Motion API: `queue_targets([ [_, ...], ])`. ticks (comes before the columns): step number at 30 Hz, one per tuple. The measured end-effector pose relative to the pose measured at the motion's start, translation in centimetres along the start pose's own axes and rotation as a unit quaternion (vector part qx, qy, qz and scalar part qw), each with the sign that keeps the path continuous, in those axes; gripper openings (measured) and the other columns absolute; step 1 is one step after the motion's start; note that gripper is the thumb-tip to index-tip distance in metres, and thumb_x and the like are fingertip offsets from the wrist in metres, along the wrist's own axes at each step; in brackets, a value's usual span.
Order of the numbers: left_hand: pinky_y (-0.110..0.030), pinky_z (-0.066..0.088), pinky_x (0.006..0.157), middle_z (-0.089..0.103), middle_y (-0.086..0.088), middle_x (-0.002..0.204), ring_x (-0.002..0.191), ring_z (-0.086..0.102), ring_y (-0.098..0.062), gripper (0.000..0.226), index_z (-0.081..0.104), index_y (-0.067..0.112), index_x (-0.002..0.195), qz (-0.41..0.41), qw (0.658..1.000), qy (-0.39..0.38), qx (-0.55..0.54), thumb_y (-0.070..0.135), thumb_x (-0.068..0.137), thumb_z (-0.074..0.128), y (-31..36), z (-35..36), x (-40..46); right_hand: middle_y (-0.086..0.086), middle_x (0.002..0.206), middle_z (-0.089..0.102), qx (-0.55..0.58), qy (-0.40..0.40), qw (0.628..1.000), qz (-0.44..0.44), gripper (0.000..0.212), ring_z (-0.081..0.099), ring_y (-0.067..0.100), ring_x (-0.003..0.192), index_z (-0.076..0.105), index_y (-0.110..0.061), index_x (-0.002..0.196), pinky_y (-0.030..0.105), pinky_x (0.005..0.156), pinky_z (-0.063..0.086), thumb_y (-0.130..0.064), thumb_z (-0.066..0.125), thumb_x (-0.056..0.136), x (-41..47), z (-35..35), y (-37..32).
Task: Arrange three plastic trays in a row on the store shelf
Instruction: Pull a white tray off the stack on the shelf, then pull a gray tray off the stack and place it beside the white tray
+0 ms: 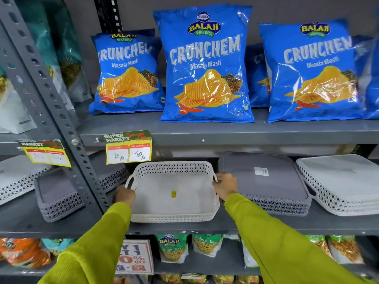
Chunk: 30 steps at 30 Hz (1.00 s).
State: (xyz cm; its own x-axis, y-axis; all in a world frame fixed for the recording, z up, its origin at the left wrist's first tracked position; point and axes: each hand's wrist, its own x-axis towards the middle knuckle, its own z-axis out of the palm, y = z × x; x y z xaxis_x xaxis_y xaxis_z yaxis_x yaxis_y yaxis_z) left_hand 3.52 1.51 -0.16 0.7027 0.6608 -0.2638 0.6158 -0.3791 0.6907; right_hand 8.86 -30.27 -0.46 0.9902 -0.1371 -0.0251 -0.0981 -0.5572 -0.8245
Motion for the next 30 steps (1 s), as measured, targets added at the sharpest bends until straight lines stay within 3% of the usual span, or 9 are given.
queue_targets([
  [5, -0.051, 0.052, 0.078, 0.056, -0.035, 0.118, 0.102, 0.059, -0.051, 0.043, 0.048, -0.009, 0.124, 0.025, 0.991, 0.113, 0.066, 0.003, 0.084, 0.06, 1.4, 1.1, -1.0, 0.018, 0.104, 0.074, -0.046, 0.09, 0.994, -0.048, 0.025, 0.068, 0.033, 0.102, 0.075, -0.002, 0.101, 0.035, 0.094, 0.052, -0.004, 0.059, 0.081, 0.8, -5.6, 0.9],
  [8, -0.053, 0.047, 0.095, 0.053, -0.035, 0.123, 0.113, 0.052, -0.05, 0.053, 0.051, -0.006, 0.126, 0.187, 0.961, 0.185, 0.087, -0.004, 0.075, 0.061, 4.4, 3.9, -2.8, 0.024, 0.113, 0.066, -0.066, 0.179, 0.981, -0.033, 0.027, 0.063, 0.04, 0.105, 0.071, -0.002, 0.105, 0.04, 0.093, 0.049, -0.002, 0.06, 0.081, 1.7, -10.6, 3.4],
  [11, -0.045, 0.044, 0.1, 0.06, -0.029, 0.122, 0.112, 0.056, -0.044, 0.048, 0.058, -0.002, 0.124, 0.319, 0.942, 0.092, 0.048, -0.009, 0.077, 0.052, 9.4, 8.5, -5.9, 0.028, 0.122, 0.057, -0.115, 0.202, 0.973, -0.004, 0.04, 0.055, 0.043, 0.112, 0.062, 0.003, 0.117, 0.042, 0.098, 0.045, -0.003, 0.06, 0.078, 2.8, -15.4, 6.6],
  [13, -0.04, 0.046, 0.099, 0.065, -0.026, 0.118, 0.11, 0.061, -0.04, 0.04, 0.063, -0.001, 0.119, 0.347, 0.938, -0.003, 0.006, -0.007, 0.082, 0.05, 12.9, 12.1, -8.7, 0.03, 0.123, 0.054, -0.156, 0.177, 0.971, 0.031, 0.051, 0.049, 0.043, 0.117, 0.055, 0.008, 0.122, 0.044, 0.103, 0.042, -0.013, 0.059, 0.076, 3.9, -18.0, 9.0],
  [17, -0.035, 0.049, 0.093, 0.071, -0.02, 0.114, 0.108, 0.066, -0.033, 0.039, 0.069, 0.003, 0.114, 0.406, 0.901, -0.153, 0.012, 0.01, 0.081, 0.049, 18.1, 18.2, -13.3, 0.03, 0.136, 0.045, -0.106, 0.117, 0.978, 0.136, 0.065, 0.046, 0.042, 0.126, 0.041, 0.008, 0.133, 0.041, 0.11, 0.037, -0.013, 0.068, 0.077, 5.5, -21.5, 12.4],
  [22, -0.039, 0.048, 0.099, 0.063, -0.02, 0.13, 0.12, 0.059, -0.035, 0.044, 0.063, 0.003, 0.124, 0.297, 0.933, -0.186, 0.078, 0.029, 0.09, 0.059, 20.4, 22.4, -12.4, 0.019, 0.128, 0.062, -0.084, 0.011, 0.987, 0.134, 0.052, 0.058, 0.031, 0.119, 0.061, -0.005, 0.125, 0.037, 0.104, 0.045, -0.016, 0.074, 0.075, 7.1, -23.0, 14.7],
  [25, -0.036, 0.039, 0.109, 0.045, -0.021, 0.147, 0.135, 0.045, -0.036, 0.056, 0.045, 0.004, 0.141, 0.236, 0.94, -0.221, 0.11, 0.039, 0.098, 0.047, 20.8, 23.7, -11.9, 0.015, 0.12, 0.065, -0.056, -0.039, 0.988, 0.138, 0.051, 0.061, 0.029, 0.114, 0.064, -0.003, 0.119, 0.035, 0.099, 0.049, -0.017, 0.079, 0.073, 7.8, -23.8, 15.4],
  [28, -0.037, 0.037, 0.112, 0.04, -0.023, 0.15, 0.137, 0.042, -0.036, 0.078, 0.038, 0.005, 0.146, 0.163, 0.962, -0.208, 0.068, 0.061, 0.091, 0.041, 21.2, 25.2, -12.3, 0.014, 0.105, 0.072, 0.008, -0.064, 0.981, 0.181, 0.056, 0.069, 0.029, 0.096, 0.071, 0.0, 0.105, 0.038, 0.088, 0.057, -0.023, 0.084, 0.056, 8.5, -24.5, 16.3],
  [30, -0.04, 0.035, 0.114, 0.04, -0.024, 0.149, 0.136, 0.042, -0.039, 0.086, 0.036, 0.011, 0.147, 0.156, 0.966, -0.205, 0.037, 0.072, 0.086, 0.035, 21.5, 25.5, -12.4, 0.015, 0.1, 0.074, 0.092, -0.071, 0.974, 0.192, 0.072, 0.071, 0.031, 0.09, 0.071, -0.001, 0.103, 0.044, 0.087, 0.058, -0.032, 0.083, 0.039, 11.0, -24.3, 18.9],
])
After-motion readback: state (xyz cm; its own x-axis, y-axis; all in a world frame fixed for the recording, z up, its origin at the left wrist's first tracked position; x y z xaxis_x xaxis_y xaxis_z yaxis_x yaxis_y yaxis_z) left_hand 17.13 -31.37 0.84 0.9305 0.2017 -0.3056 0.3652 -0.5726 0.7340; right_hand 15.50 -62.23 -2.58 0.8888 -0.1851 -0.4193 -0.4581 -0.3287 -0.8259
